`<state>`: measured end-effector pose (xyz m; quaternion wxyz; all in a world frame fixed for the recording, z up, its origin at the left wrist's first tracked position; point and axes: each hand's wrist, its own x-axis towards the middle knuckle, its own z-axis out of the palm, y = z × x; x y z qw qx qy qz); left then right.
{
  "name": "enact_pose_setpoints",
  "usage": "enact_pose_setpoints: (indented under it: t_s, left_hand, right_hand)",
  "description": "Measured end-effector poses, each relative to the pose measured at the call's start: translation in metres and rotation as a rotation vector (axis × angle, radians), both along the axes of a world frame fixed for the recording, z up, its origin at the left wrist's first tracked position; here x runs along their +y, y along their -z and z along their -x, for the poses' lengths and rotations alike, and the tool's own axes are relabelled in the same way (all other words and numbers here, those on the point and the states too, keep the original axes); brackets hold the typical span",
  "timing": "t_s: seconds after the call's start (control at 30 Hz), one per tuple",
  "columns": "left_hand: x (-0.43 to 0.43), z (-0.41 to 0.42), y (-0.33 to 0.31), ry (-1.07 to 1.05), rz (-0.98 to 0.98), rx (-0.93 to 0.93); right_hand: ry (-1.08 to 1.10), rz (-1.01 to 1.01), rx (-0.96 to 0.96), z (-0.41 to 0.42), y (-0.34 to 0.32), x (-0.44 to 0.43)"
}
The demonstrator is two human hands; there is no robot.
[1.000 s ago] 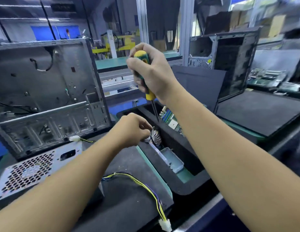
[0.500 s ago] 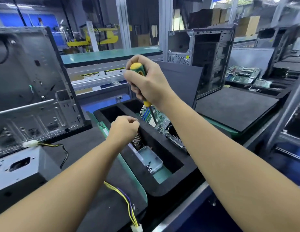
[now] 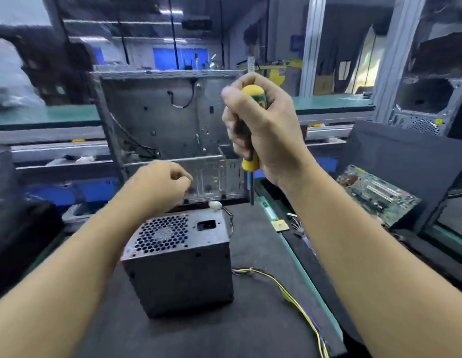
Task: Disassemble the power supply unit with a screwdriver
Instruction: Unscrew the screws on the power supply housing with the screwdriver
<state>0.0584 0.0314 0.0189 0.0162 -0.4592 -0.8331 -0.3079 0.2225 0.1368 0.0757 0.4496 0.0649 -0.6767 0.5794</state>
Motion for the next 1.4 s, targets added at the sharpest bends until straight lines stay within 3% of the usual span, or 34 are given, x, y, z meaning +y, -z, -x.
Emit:
enact_pose_setpoints:
  t_s: [0.1,0.23,0.47,0.67,1.0,1.2,1.4]
  left_hand:
    - [-0.043,0.035,0.024,-0.103,0.008,-0.162]
    - [-0.059,0.038,0.054,-0.053,-0.235,-0.581]
    - [-0.062,0.021,0.09,0.039,-0.518,-0.877]
    - [-0.062,0.019,0.11,0.099,-0.71,-0.92]
    - [-0.057,0.033,0.114,0.107,-0.712,-0.947]
    - [-0.058,0.029,0.118,0.12,-0.735,-0.923]
    - [-0.06,0.026,0.114,0.125,-0.725,-0.938]
  right_hand:
    - [-0.124,0.061,0.027,0.036,-0.01,-0.027]
    - [-0.216,0.123,0.007,0.079,-0.014,-0.053]
    - [-0.261,0.189,-0.079,0.125,0.002,-0.067]
    - [-0.3,0.217,-0.127,0.147,0.02,-0.063]
    - [-0.363,0.211,-0.063,0.16,0.028,-0.056]
    - [-0.305,0.267,-0.088,0.162,0.028,-0.057]
    - [-0.257,0.201,-0.157,0.166,0.025,-0.065]
